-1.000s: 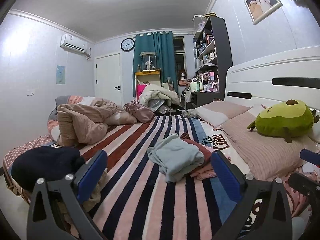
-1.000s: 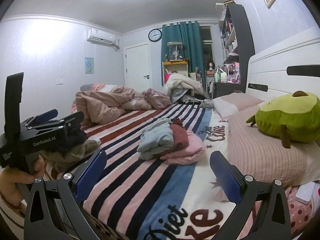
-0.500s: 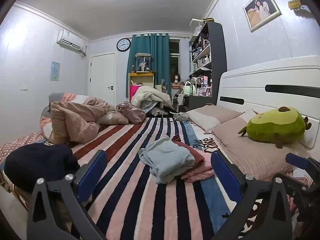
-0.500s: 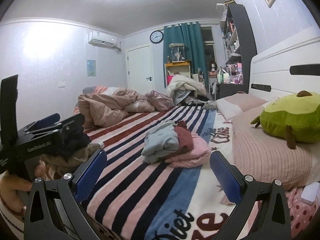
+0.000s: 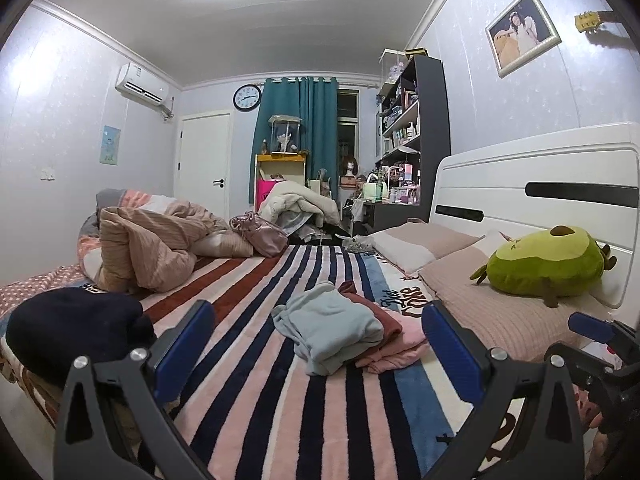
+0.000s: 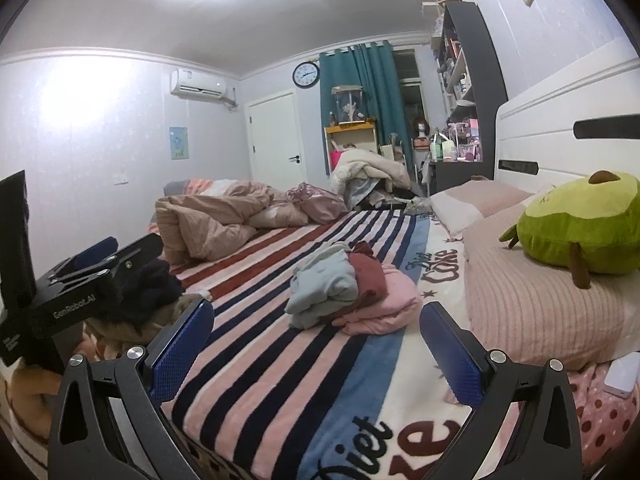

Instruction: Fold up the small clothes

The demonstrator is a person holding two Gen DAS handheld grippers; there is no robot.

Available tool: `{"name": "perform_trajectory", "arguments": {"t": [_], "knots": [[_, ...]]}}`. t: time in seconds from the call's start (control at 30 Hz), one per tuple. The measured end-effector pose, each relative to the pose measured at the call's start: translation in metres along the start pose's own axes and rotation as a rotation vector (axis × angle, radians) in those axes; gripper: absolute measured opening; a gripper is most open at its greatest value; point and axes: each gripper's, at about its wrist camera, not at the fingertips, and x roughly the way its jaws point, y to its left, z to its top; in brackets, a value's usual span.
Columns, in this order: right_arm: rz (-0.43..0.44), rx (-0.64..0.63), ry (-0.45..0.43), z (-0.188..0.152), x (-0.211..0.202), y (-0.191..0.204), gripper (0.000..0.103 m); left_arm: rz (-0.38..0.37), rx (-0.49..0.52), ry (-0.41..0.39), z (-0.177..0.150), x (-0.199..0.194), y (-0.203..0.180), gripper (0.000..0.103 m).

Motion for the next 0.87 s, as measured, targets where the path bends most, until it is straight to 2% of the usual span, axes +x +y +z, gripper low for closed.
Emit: {"name": "perform_trajectory", "arguments": {"t": [0.23, 0.53, 0.87], "knots": [[-0.021, 0.023, 0.009, -0.003, -0.005, -0.003, 0.103, -0.007, 0.011, -0.009, 0.0, -0.002, -0.001, 0.102], [-0.055, -0.01, -0.003, 0.0, -0.014, -0.002, 0.103, -0.035, -0.005, -0.011, 0.002, -0.003, 0.002, 0.102], [-0.05, -0.004, -0.005, 0.001, -0.015, -0.004, 0.103, -0.042, 0.014, -0.004, 0.003, -0.001, -0.001, 0.102]]}}
